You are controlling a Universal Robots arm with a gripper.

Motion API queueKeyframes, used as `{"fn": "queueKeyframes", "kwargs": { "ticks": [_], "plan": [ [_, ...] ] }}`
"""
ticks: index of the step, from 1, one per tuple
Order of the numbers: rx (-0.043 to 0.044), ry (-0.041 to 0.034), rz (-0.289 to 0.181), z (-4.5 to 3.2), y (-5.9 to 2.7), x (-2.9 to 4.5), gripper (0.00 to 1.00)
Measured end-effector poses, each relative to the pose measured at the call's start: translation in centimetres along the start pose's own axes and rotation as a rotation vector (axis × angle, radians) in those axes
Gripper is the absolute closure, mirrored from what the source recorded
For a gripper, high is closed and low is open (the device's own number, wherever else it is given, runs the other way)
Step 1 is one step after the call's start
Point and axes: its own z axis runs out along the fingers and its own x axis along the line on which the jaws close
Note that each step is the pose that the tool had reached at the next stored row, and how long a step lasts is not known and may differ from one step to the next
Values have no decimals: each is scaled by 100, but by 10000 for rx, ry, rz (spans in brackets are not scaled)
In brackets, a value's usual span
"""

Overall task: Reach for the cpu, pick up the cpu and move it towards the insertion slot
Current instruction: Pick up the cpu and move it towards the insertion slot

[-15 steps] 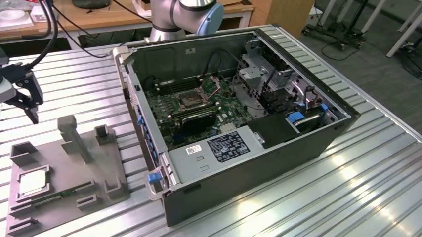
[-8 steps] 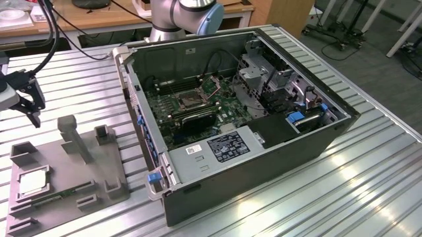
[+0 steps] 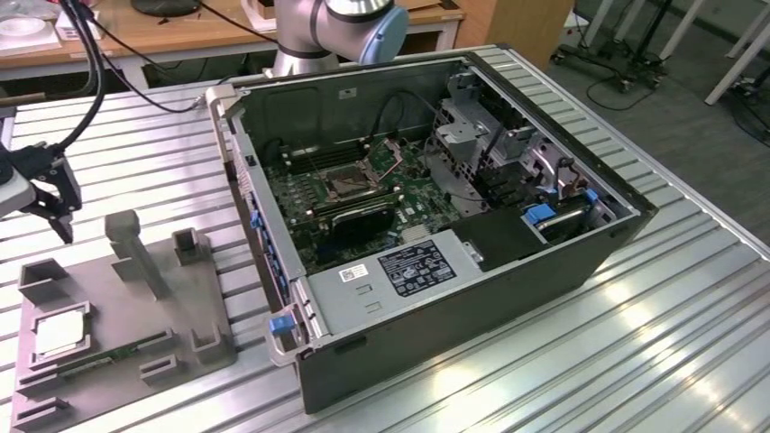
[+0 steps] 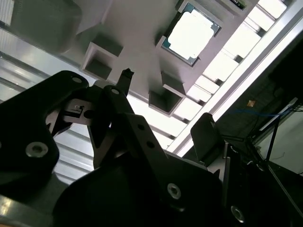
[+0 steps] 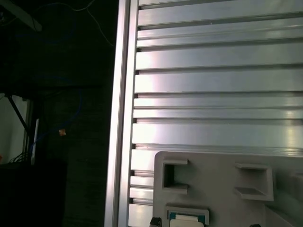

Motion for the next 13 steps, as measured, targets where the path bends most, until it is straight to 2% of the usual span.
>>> {"fn": "queueKeyframes", "kwargs": {
  "ticks": [7, 9, 13],
  "plan": [
    [0, 0, -1, 93, -111, 59, 23],
    [0, -1, -1, 150, -166, 77, 23],
    [-1, -2, 1, 186, -189, 86, 23]
  ]
}}
